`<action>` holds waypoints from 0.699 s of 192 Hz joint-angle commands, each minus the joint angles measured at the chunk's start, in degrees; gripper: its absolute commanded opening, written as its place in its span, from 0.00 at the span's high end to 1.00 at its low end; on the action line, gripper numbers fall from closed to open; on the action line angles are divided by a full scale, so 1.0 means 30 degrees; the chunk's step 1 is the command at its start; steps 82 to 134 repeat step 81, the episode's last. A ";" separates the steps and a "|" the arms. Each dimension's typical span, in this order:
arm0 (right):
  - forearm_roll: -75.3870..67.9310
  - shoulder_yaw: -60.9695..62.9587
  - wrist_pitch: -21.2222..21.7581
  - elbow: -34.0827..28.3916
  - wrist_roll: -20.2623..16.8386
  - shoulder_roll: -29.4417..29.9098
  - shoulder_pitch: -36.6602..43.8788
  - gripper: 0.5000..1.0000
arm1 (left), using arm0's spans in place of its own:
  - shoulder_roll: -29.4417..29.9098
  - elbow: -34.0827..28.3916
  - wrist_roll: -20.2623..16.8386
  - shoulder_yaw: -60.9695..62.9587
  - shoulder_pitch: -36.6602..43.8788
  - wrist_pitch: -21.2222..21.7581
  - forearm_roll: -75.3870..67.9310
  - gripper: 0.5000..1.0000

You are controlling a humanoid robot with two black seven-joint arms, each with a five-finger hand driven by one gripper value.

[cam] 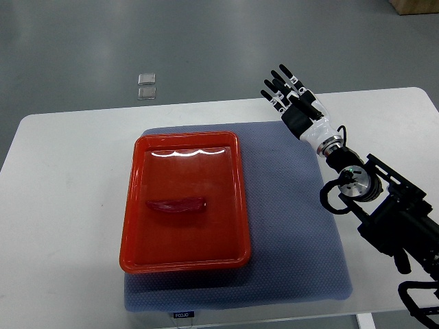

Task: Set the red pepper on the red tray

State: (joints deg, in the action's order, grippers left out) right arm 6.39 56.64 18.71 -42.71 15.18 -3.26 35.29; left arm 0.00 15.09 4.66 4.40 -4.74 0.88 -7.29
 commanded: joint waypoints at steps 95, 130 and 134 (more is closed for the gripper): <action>-0.1340 0.0075 0.0852 0.1873 0.0362 -0.0056 -0.0280 0.16 | 0.0000 0.0010 -0.0001 0.0000 -0.0001 0.0001 0.0000 0.00; -0.1340 0.0075 0.0852 0.1873 0.0362 -0.0056 -0.0280 0.16 | 0.0000 0.0010 -0.0001 0.0000 -0.0001 0.0001 0.0000 0.00; -0.1340 0.0075 0.0852 0.1873 0.0362 -0.0056 -0.0280 0.16 | 0.0000 0.0010 -0.0001 0.0000 -0.0001 0.0001 0.0000 0.00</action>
